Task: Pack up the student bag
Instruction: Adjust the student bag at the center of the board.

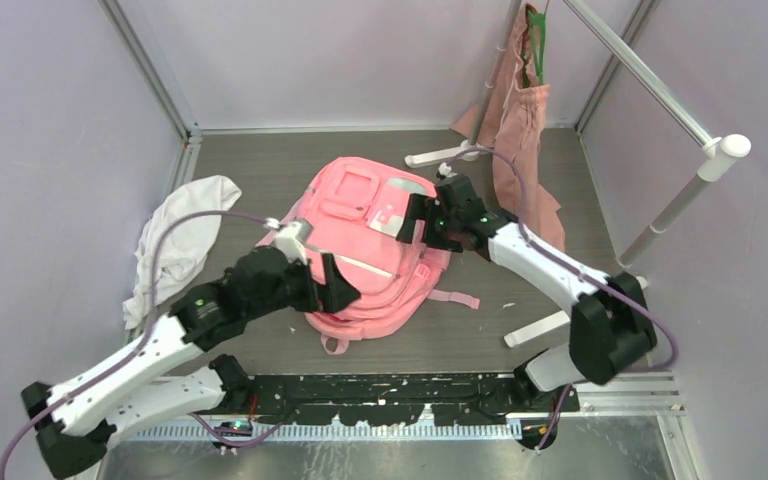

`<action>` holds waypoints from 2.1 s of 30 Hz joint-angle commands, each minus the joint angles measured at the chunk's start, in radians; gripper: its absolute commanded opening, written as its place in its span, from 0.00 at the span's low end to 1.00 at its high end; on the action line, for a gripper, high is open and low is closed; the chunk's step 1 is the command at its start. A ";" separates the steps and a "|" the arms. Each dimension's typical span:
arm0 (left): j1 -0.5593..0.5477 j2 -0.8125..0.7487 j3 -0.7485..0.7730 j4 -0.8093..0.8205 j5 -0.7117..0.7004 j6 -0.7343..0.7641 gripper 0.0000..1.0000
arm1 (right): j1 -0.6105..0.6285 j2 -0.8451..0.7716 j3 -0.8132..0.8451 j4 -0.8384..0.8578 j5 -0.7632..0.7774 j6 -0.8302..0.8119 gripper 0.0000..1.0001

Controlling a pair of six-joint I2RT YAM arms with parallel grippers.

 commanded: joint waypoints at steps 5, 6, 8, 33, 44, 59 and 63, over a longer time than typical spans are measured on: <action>0.372 -0.025 0.097 -0.160 -0.127 0.139 1.00 | 0.135 -0.305 -0.145 0.046 0.003 -0.011 1.00; 0.451 0.003 0.085 -0.137 -0.029 0.141 0.99 | 0.182 -0.316 -0.170 0.069 0.006 0.001 1.00; 0.572 0.067 0.071 -0.105 0.114 0.138 0.97 | 0.283 -0.317 -0.208 0.106 0.028 0.033 1.00; 0.040 0.370 -0.037 0.391 0.293 -0.085 0.79 | 0.122 -0.271 -0.012 -0.210 0.311 -0.124 1.00; 0.217 -0.056 -0.014 -0.026 -0.252 0.282 0.91 | 0.131 -0.189 0.018 -0.040 -0.051 -0.094 1.00; 0.684 0.066 -0.135 0.067 0.147 0.073 0.95 | 0.464 -0.003 0.018 0.281 -0.193 -0.006 1.00; 0.704 0.061 -0.146 0.072 0.196 0.075 0.94 | 0.407 0.093 0.037 0.170 -0.109 0.015 1.00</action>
